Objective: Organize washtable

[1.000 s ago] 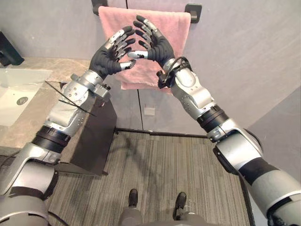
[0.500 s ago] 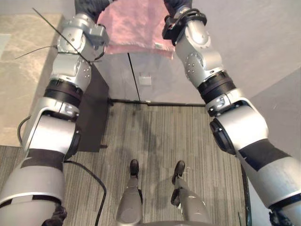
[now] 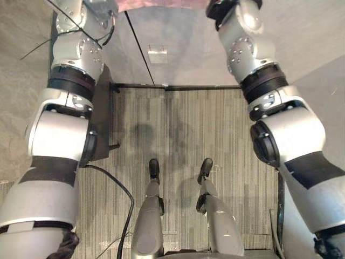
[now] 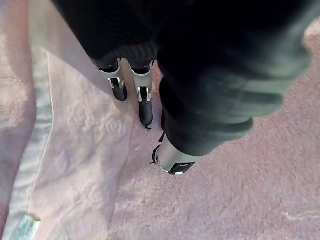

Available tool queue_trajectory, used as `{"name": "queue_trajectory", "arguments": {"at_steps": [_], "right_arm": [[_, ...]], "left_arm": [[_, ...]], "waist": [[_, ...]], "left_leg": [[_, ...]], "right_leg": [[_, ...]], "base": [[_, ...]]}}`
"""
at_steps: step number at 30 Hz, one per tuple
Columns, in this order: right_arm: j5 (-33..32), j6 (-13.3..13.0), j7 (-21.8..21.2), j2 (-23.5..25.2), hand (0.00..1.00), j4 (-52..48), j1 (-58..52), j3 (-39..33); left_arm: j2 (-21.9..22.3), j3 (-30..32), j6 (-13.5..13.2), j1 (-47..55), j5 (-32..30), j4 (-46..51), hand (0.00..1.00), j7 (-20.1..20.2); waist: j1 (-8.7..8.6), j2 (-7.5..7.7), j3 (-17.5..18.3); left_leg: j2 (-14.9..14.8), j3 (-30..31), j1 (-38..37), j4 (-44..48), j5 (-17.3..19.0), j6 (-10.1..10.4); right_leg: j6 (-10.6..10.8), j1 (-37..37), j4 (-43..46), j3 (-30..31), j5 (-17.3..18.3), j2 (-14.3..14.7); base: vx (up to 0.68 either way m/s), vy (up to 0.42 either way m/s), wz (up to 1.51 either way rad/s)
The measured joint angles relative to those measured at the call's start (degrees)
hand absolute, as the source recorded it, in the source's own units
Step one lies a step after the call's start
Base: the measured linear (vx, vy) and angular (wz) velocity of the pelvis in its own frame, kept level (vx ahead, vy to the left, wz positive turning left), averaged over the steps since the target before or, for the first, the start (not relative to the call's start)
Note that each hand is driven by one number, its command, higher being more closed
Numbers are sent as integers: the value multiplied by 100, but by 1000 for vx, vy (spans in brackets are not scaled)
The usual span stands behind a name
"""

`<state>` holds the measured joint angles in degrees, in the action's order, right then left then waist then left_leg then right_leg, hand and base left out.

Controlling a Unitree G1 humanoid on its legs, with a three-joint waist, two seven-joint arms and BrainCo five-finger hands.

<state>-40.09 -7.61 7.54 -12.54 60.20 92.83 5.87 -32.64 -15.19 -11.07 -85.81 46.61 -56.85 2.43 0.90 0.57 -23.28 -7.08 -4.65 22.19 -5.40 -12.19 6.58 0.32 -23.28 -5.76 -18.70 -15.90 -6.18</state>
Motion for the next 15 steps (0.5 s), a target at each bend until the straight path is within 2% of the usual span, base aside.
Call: {"name": "queue_trajectory", "arguments": {"at_steps": [5, 9, 10, 13, 15], "right_arm": [[-170, 15, -19, -881, 0, -272, -367, -167], [-268, -6, -34, -1695, 0, -1498, -1898, -347], [-276, -23, -50, -1865, 0, -2033, -2531, -510], [-265, -128, -197, -1914, 0, -3185, -4263, -1191], [-259, -233, -297, -1592, 0, -3833, -5727, -1853]], "left_arm": [[-490, 451, 14, 1119, 14, 500, 0, 1], [-896, 1289, 42, 2911, 59, 1630, 0, -6], [-1047, 1663, 24, 3610, 61, 2089, 0, -5], [-1132, 2479, -69, 5080, 65, 2713, 0, -7], [-1005, 2746, -84, 6034, 48, 3093, 0, 184]], "waist": [[-25, -8, -13], [-51, -13, -10], [-24, -13, -10], [22, -49, 10], [25, -74, 64]], "left_leg": [[8, 53, -18, 1, -6, -9], [9, 152, -131, 0, 7, -19], [9, 152, -167, -1, 23, -38], [10, 157, -269, -1, 58, -36], [17, 159, -352, -2, 93, -43]], "right_leg": [[5, 20, 1, -2, -4, -4], [65, 219, 0, -36, 75, 0], [64, 254, 0, -34, 96, 1], [103, 376, 0, -37, 156, 0], [130, 481, 0, -44, 187, -9]], "base": [[-40, 27, 0], [-34, 24, 14], [-41, 21, 5], [-33, 20, 6], [-21, 26, 6]]}}
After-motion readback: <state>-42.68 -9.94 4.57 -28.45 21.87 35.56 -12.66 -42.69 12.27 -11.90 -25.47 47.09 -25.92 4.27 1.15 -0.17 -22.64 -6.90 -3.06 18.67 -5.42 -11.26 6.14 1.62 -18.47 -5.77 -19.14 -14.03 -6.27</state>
